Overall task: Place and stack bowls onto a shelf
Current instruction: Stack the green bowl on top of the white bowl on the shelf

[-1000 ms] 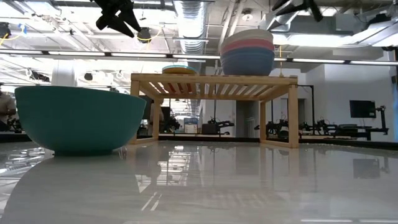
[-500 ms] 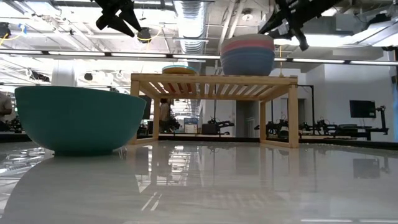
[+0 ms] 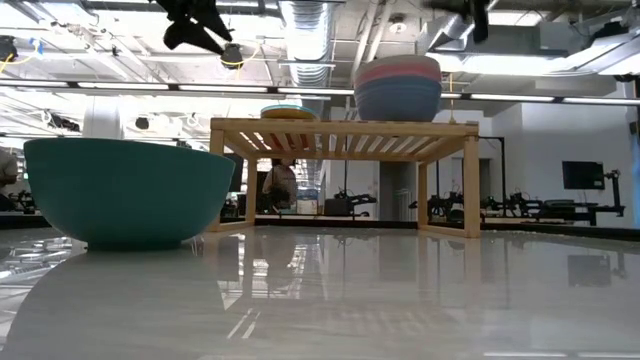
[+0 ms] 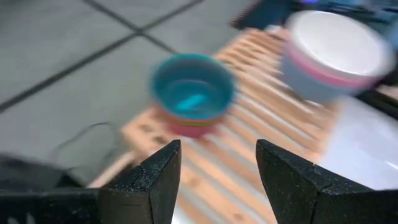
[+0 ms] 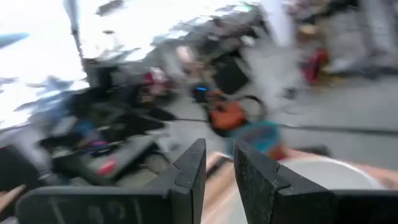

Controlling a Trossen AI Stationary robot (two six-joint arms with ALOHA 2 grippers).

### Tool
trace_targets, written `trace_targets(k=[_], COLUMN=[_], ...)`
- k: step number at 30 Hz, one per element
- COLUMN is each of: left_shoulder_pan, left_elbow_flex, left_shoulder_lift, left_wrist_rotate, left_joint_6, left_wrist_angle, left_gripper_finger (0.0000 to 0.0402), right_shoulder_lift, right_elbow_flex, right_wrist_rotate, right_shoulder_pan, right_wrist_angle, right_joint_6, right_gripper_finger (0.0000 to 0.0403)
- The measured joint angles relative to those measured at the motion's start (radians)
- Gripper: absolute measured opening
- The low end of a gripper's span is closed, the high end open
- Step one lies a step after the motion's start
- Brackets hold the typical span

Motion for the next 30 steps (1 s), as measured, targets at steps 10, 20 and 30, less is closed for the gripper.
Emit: trace_targets(k=[10, 20, 30], left_shoulder_pan=[-0.071, -0.298, -0.41], left_elbow_flex=[-0.01, -0.035, -0.035], left_shoulder_lift=[-0.003, -0.016, -0.014], left_wrist_rotate=[0.481, 0.224, 0.137], left_joint_6=[0.129, 0.066, 0.002], left_wrist_angle=[-0.352, -0.621, -0.698], left_gripper_finger=[0.0195, 0.0225, 0.0256], right_shoulder_lift=[-0.001, 0.108, 0.136], right_elbow_flex=[0.001, 0.001, 0.001], right_wrist_rotate=[-0.038, -0.011, -0.068], right_shoulder_pan=[0.17, 0.22, 0.274], right_wrist_angle=[-0.111, -0.223, -0.243], right_joint_6=[0.055, 0.17, 0.228], right_gripper_finger=[0.0152, 0.0223, 0.0223])
